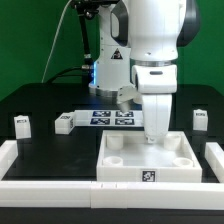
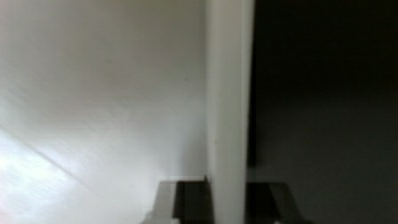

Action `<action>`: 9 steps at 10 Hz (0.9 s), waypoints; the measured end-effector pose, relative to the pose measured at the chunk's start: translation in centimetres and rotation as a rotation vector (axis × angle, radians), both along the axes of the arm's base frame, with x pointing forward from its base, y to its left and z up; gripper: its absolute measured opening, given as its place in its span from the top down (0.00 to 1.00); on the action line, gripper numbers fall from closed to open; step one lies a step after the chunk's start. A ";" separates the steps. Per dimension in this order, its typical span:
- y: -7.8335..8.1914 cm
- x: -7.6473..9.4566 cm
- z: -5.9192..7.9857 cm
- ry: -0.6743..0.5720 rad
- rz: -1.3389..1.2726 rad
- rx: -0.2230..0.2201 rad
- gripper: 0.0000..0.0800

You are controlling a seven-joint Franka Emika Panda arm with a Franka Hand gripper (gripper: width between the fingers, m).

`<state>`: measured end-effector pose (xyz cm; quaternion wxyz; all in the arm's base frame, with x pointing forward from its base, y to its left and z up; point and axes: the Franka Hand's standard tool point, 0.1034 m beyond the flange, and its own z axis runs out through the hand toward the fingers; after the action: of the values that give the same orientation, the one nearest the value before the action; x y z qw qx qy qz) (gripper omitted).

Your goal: Assemble one leg

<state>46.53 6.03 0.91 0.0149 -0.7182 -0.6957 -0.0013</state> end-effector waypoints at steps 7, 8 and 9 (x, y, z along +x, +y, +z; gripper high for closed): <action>2.2 3.8 0.0 -0.028 0.001 0.009 0.92; 2.2 3.8 0.0 -0.028 0.001 0.009 0.92; 2.2 3.8 0.0 -0.028 0.002 0.009 0.92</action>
Offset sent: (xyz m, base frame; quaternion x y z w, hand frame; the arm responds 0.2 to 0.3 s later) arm 0.0234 0.0152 -0.0057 -0.0041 0.0085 -0.0200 0.9998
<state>50.31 8.27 0.96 0.0084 -0.7173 -0.6966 -0.0144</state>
